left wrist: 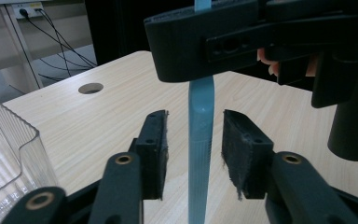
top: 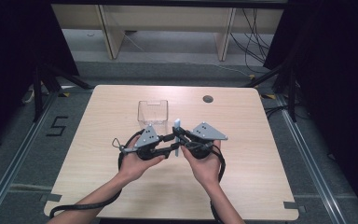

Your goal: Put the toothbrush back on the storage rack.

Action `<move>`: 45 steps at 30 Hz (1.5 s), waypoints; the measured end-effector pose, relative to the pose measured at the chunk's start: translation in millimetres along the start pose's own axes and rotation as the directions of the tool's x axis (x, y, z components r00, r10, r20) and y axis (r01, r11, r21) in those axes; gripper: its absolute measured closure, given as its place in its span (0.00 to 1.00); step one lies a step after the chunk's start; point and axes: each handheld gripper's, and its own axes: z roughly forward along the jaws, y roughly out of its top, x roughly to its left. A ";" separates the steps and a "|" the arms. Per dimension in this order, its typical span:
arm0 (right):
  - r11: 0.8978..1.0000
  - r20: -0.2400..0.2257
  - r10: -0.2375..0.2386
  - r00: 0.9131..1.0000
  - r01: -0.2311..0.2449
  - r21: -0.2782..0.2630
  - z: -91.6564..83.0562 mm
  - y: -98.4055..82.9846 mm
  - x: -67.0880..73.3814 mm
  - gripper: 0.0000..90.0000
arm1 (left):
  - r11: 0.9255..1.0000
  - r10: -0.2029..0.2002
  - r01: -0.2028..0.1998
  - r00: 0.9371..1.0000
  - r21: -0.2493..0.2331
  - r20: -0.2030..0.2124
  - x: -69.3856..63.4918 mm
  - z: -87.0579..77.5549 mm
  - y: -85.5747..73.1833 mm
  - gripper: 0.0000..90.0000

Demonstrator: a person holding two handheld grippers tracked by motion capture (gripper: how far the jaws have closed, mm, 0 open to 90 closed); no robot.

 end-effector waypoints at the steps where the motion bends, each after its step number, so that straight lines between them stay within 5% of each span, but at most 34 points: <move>1: 1.000 -0.001 -0.002 1.000 0.002 0.000 0.3 -0.2 0.2 0.95 | 1.000 0.000 0.000 1.000 -0.001 0.001 0.2 0.0 0.1 0.70; 10: 1.000 0.005 -0.010 1.000 0.010 -0.005 2.1 -0.7 3.1 0.95 | 1.000 0.012 -0.012 1.000 0.002 0.000 0.1 0.9 -0.3 0.82; 19: 0.999 -0.018 0.042 0.999 -0.042 0.019 1.6 -0.9 6.5 0.93 | 1.000 0.015 -0.015 1.000 -0.003 -0.010 0.2 -0.6 -1.7 0.87; 23: 0.999 -0.032 0.044 0.999 -0.044 0.004 0.1 0.1 5.6 0.78 | 1.000 0.006 -0.007 1.000 -0.006 -0.028 4.9 -4.1 -1.2 0.87; 29: 0.998 -0.038 0.059 0.998 -0.059 -0.013 -18.8 -1.1 2.4 0.63 | 1.000 0.008 -0.009 0.998 -0.021 -0.056 12.2 -12.1 2.0 0.87; 36: 0.994 0.008 0.113 0.994 -0.113 -0.014 -47.6 -16.1 -15.2 0.58 | 0.999 -0.010 0.007 0.997 -0.045 -0.082 22.1 -22.8 3.9 0.87; 45: 0.995 0.082 0.094 0.992 -0.096 0.011 -68.9 -42.2 -34.9 0.58 | 0.997 -0.018 0.009 0.992 -0.079 -0.122 35.1 -37.6 8.8 0.87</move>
